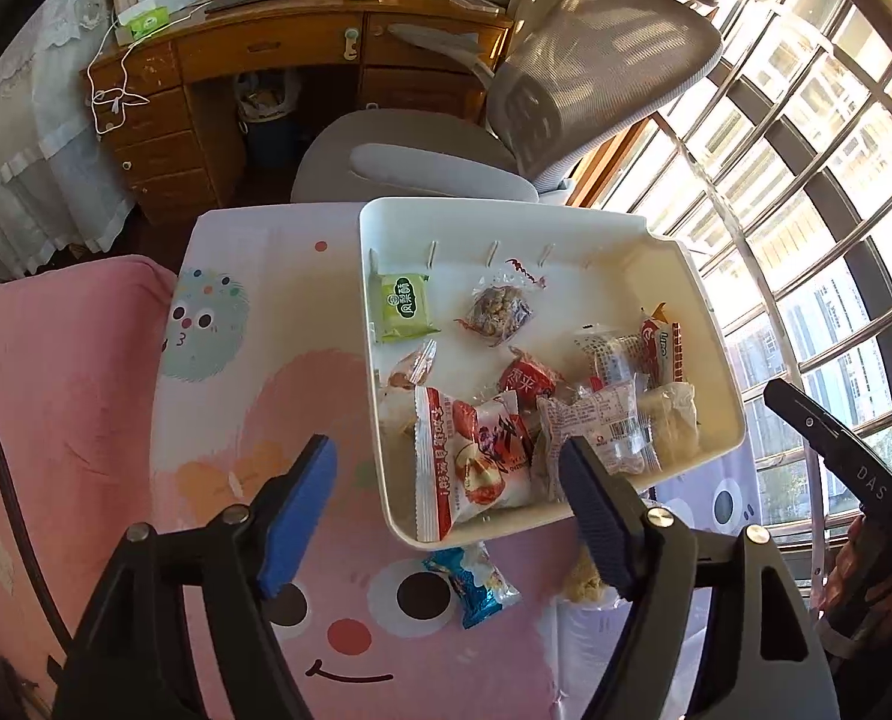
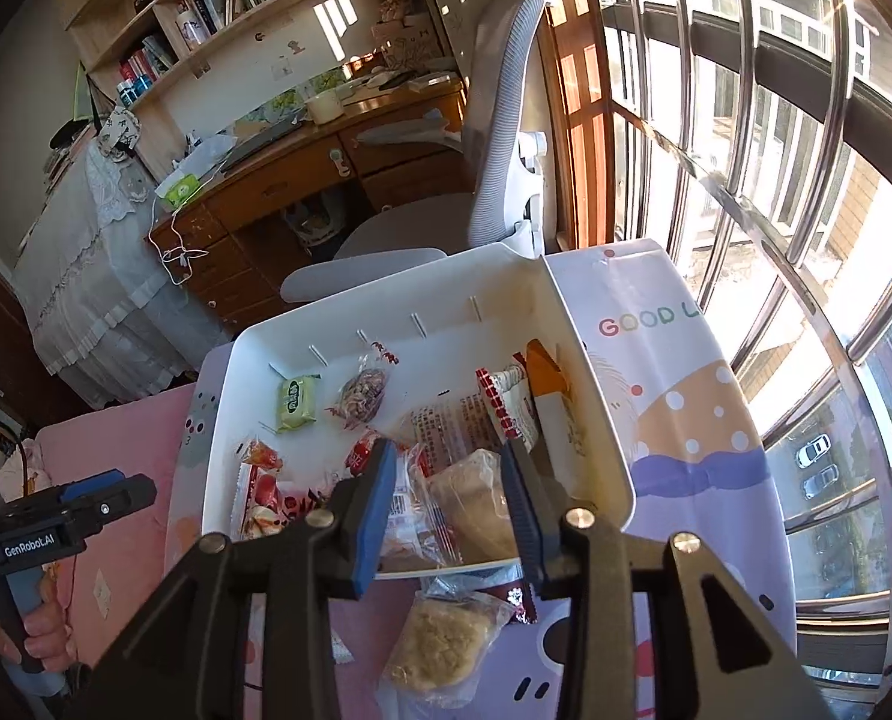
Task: Organize snacks
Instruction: 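Withdraw both open tools from the tray toward the remaining snacks, then grasp the blue foil packet with the left tool while the right tool grasps the clear puffed-snack bag, then carry both snacks over the white tray and open both tools to drop them, then move the open right tool to the dark red packet beside the tray, then grasp the dark red packet with the right tool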
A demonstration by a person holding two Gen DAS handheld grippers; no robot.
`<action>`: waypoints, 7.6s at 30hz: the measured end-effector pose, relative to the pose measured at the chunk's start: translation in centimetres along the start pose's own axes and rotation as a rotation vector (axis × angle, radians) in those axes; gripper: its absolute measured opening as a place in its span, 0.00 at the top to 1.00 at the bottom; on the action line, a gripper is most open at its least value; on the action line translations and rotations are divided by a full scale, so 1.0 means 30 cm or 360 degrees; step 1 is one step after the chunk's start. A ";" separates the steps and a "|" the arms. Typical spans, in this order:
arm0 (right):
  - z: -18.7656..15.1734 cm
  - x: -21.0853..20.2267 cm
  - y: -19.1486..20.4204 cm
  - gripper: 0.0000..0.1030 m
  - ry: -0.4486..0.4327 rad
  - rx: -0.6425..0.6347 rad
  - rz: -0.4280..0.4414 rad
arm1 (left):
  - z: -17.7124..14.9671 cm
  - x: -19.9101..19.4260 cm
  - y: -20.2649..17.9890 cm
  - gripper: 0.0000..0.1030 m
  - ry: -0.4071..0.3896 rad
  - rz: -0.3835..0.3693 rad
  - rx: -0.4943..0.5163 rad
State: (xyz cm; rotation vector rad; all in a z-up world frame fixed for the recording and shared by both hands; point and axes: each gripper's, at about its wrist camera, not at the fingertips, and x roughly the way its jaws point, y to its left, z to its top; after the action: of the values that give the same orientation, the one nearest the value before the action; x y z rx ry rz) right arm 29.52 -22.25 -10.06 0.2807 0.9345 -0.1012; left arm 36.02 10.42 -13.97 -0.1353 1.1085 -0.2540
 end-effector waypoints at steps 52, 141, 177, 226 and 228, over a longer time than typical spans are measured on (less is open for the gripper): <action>-0.424 0.400 0.010 0.33 0.0912 0.0308 -0.0098 | -0.349 0.453 -0.024 0.26 0.0425 -0.0107 -0.0249; 0.144 0.244 0.241 0.48 0.0360 -0.0051 -0.0053 | 0.131 0.065 -0.067 0.37 -0.0093 -0.0153 -0.0025; -0.298 0.135 0.086 0.33 0.0113 -0.0289 -0.0095 | -0.343 -0.017 0.024 0.22 0.0061 -0.0030 -0.0288; -0.487 0.411 0.061 0.73 0.0135 -0.0576 -0.0026 | -0.415 0.045 -0.045 0.22 0.0203 0.0003 -0.0218; -0.481 0.404 0.063 0.74 0.0151 -0.0569 -0.0020 | -0.416 0.041 -0.044 0.22 0.0195 0.0002 -0.0222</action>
State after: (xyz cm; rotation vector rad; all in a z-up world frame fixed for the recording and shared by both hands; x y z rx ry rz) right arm 25.86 -15.96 -27.55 -0.0520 1.0296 0.0690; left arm 25.16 9.05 -20.23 -0.2457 1.2485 -0.1853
